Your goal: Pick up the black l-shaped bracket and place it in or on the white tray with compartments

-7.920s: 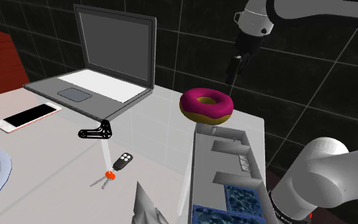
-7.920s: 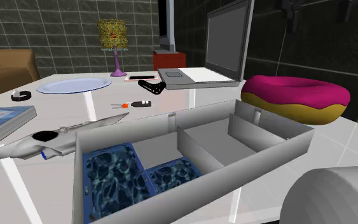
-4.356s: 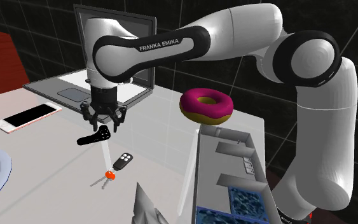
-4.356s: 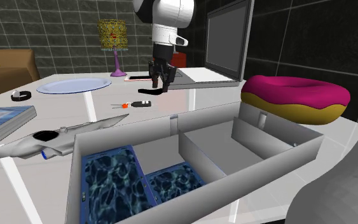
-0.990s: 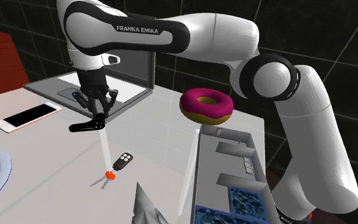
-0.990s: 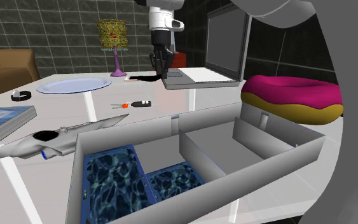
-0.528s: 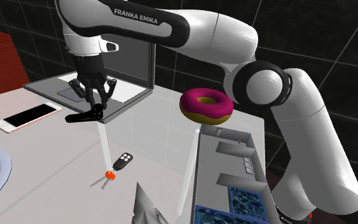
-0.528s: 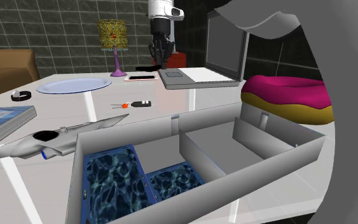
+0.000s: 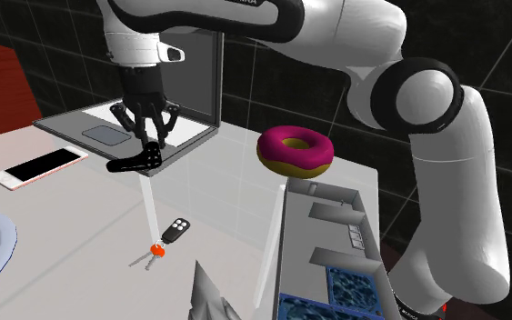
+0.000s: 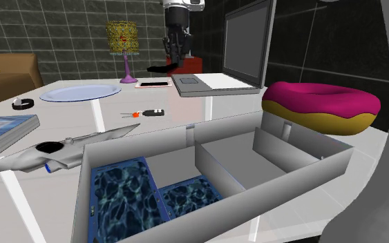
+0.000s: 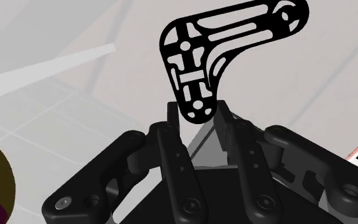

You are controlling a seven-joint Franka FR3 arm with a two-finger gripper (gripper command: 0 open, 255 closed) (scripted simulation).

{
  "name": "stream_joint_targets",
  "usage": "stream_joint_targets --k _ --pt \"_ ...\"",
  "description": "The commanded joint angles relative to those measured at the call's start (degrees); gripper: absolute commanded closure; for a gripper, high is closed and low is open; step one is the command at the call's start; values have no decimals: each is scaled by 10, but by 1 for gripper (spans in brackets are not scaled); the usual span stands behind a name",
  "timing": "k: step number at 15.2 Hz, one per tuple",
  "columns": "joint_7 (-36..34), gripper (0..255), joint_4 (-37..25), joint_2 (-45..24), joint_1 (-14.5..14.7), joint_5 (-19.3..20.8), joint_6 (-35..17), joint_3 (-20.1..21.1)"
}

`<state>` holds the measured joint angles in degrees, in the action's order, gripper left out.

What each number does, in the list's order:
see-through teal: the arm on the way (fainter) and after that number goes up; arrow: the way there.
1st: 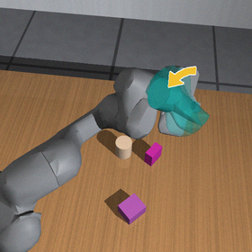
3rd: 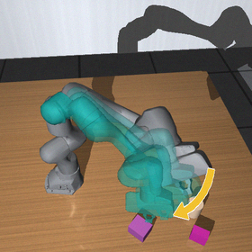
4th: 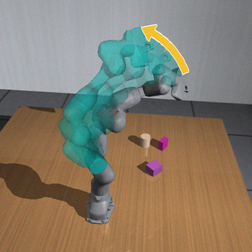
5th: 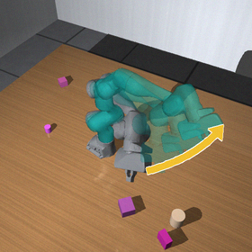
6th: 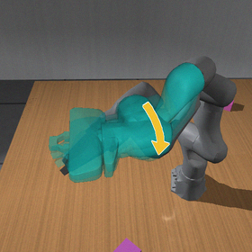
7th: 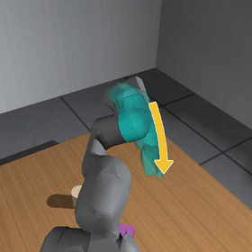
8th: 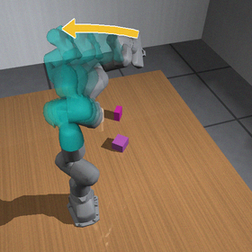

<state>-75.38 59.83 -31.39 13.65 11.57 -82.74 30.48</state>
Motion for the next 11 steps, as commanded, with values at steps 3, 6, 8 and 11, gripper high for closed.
stream_joint_targets --k 3,6,8,11 --pt "16 255 218 146 -74 -61 -80 20" --pt "41 255 325 236 -107 -106 -109 22" --pt "62 255 387 294 -121 -136 -121 18" --pt "94 255 470 378 -131 -177 -130 6"
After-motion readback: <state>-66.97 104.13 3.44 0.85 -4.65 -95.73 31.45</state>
